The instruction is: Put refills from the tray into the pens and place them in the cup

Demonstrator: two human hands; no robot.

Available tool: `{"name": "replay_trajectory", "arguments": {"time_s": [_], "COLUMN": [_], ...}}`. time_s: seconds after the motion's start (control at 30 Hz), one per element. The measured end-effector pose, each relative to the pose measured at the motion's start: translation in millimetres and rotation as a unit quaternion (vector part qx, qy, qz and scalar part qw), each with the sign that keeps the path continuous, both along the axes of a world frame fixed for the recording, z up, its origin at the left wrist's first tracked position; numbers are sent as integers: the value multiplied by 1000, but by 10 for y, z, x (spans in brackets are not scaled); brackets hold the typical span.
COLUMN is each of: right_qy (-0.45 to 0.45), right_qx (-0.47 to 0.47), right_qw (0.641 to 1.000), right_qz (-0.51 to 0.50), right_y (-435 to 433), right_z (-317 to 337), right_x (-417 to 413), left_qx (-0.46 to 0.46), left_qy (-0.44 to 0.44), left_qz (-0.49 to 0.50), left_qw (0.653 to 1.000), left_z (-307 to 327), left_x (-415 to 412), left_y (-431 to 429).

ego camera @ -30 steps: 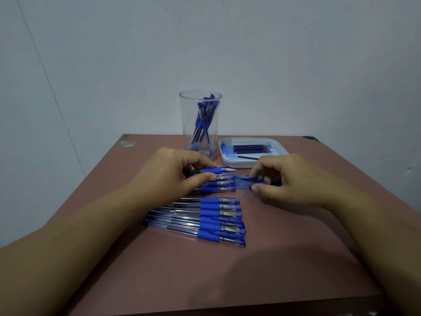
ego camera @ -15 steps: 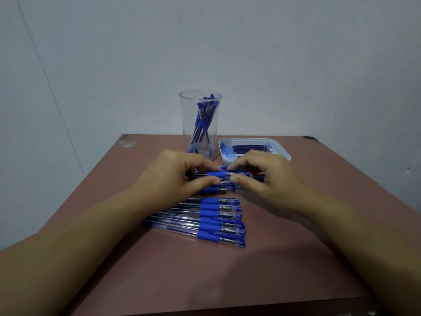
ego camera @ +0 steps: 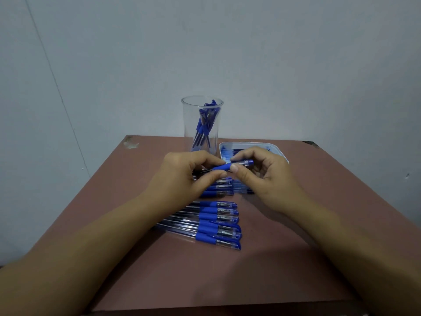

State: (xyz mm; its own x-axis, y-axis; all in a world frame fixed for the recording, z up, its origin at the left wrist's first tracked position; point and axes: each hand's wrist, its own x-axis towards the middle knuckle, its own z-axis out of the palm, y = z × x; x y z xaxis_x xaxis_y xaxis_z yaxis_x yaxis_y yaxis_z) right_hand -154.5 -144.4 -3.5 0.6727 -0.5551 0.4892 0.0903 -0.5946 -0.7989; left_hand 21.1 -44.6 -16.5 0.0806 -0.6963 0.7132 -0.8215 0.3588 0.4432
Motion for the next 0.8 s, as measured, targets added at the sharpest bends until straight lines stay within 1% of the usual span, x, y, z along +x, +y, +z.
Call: {"name": "replay_trajectory", "arguments": {"time_s": [0.07,0.13,0.2,0.3,0.37,0.47,0.57,0.67,0.8], "right_qy": [-37,-60,-90,-147,-176,-194,-179,-126,-65], "right_qx": [85,122,124,121,111,78,42,1,-42], "right_qw": [996,990,986,977,971,969,973,980,986], "right_qz": [1,-23,-60,-100,-117,-128,-142,-155,-149], "right_y": [-11,-57,-146,-299,-389,-510,-652,-780,-834], "right_z": [30,63,151,421,627,876,993,1000,942], "right_x": [16,11,-4,-2,36,141,304,515,797], "left_qx": [4,15,21,7,25,71,92,95,76], "left_qy": [16,-5,-44,-56,-68,-94,-100,-103,-76], "left_qz": [11,36,95,182,205,205,188,173,156], "left_qw": [1000,999,994,982,976,972,973,975,982], "left_z": [-7,9,77,269,392,491,504,486,460], "left_x": [-37,2,137,412,582,739,797,826,825], "left_y": [-13,-2,1,-39,-96,-213,-329,-403,-449]}}
